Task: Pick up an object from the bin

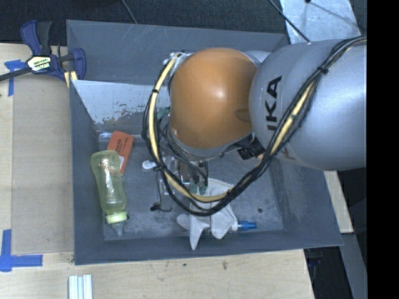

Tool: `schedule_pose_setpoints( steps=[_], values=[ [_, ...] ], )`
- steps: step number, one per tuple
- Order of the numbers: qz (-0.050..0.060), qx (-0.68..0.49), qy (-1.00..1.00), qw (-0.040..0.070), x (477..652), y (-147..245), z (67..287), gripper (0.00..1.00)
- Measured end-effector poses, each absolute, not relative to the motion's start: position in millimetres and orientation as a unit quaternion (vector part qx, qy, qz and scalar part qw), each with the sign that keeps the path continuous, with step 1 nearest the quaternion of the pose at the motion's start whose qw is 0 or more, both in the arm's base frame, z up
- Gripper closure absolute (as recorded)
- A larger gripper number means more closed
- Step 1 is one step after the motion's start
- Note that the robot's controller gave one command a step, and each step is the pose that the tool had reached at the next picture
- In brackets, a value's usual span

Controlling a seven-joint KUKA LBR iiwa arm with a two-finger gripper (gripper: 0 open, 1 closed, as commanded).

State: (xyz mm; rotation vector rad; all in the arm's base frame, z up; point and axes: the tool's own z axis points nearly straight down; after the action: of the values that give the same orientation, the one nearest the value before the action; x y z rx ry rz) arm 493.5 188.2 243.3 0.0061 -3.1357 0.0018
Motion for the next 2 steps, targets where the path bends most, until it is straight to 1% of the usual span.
schedule_pose_setpoints(
  steps=[1, 2],
  values=[
    [-0.001, 0.000, -1.000, -0.001, 495.4, 187.1, 247.9, 0.00],
    [0.000, 0.073, -0.997, -0.002, 505.4, 140.4, 195.1, 0.00]
  ],
)
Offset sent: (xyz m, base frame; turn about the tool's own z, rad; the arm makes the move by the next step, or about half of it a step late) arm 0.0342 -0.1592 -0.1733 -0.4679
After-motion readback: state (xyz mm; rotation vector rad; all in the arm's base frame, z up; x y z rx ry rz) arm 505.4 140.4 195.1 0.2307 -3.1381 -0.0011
